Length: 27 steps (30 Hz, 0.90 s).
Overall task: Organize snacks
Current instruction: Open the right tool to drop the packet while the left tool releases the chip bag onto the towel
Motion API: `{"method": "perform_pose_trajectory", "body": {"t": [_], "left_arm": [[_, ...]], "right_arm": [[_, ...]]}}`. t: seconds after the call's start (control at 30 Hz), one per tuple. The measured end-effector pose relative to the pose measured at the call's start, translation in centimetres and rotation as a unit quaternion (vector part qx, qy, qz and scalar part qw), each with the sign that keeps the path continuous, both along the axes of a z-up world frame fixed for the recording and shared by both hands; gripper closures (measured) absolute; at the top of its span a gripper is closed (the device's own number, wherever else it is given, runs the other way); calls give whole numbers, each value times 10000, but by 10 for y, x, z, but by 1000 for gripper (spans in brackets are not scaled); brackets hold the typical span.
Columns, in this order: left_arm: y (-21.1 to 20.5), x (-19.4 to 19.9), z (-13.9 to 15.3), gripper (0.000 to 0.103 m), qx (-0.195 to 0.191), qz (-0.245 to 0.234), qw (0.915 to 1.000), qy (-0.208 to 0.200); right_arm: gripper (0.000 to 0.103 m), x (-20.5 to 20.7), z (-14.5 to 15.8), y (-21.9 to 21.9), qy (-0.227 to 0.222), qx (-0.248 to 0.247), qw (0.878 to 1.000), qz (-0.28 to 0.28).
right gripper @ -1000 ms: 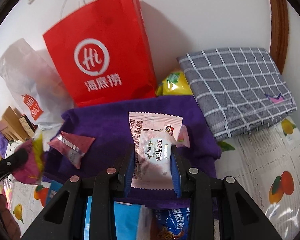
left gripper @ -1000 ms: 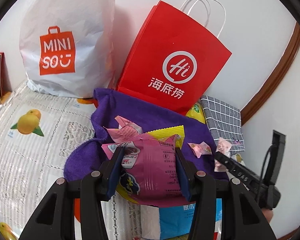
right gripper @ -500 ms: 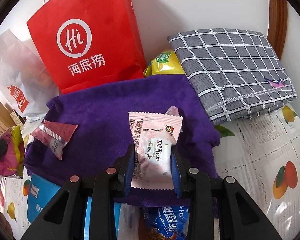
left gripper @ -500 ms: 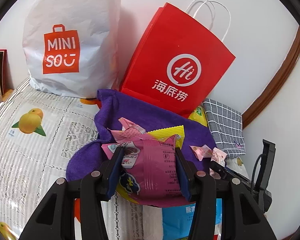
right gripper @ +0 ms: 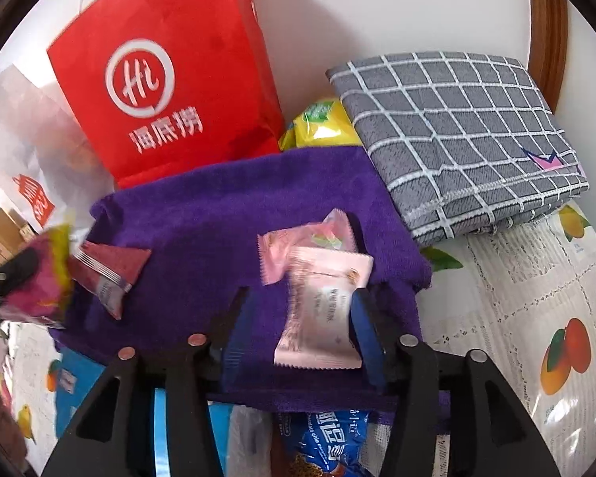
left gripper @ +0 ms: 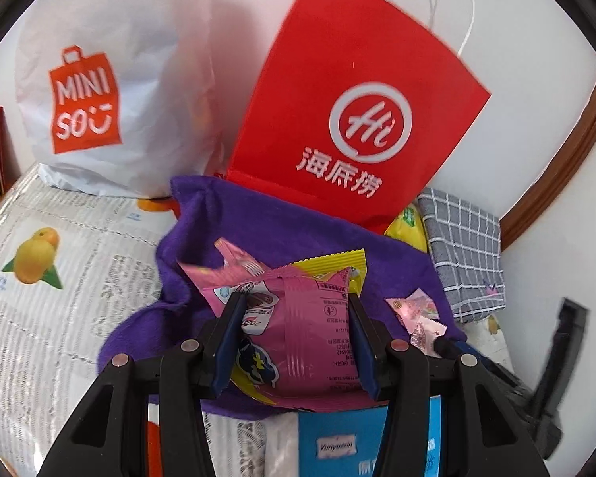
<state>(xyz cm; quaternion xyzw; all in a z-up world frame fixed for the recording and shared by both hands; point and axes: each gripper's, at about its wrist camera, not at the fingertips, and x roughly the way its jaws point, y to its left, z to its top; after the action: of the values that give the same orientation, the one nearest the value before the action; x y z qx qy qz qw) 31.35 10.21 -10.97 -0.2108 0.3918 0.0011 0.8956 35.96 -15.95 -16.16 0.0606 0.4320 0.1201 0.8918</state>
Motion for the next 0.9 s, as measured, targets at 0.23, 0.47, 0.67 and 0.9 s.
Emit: {"method": "perform_pose_trajectory", "body": {"t": [0.23, 0.47, 0.67, 0.9], "left_arm": [[-7, 7, -9, 55, 137, -11, 9999, 50], [-3, 7, -13, 40, -184, -122, 9997, 144], [1, -14, 0, 36, 40, -72, 9999, -65], [12, -47, -4, 36, 198, -115, 9997, -1]], "right_arm": [[50, -6, 9, -1, -149, 106, 9998, 82], [50, -9, 8, 4, -138, 58, 9998, 152], [50, -8, 10, 3, -185, 56, 9997, 178], [50, -14, 24, -1, -282, -151, 9994, 96]]}}
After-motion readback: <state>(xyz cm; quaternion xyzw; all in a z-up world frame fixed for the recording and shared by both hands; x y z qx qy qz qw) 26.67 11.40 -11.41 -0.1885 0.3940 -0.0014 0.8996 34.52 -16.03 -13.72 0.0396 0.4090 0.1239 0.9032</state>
